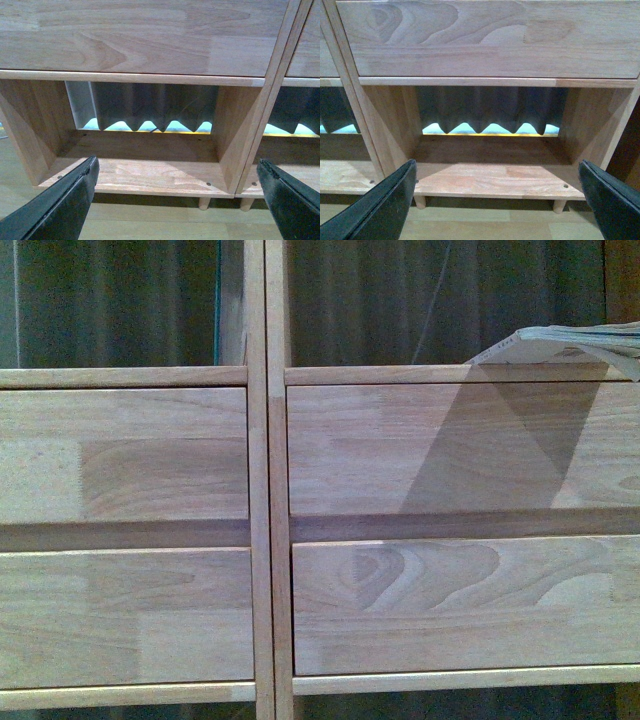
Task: Organize books on shelf
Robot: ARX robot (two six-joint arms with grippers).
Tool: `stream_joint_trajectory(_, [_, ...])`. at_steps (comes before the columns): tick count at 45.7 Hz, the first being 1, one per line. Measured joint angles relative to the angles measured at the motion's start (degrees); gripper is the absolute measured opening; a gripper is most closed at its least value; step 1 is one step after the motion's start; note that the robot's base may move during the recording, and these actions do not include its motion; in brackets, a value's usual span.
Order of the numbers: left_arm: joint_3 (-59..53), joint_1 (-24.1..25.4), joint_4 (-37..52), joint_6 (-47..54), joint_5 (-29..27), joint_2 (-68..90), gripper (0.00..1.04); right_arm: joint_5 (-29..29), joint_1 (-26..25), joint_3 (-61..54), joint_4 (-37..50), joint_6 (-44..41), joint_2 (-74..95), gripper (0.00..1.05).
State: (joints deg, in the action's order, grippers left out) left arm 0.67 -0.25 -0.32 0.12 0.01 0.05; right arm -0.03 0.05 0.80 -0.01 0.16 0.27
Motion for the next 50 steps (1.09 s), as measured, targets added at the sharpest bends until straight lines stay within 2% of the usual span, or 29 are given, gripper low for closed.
stream_joint_trajectory(50, [0.0,0.0,0.0,0.0,0.0,-0.02,0.97,0.0,0.0,0.0,0.0,0.0,-0.02,0.98])
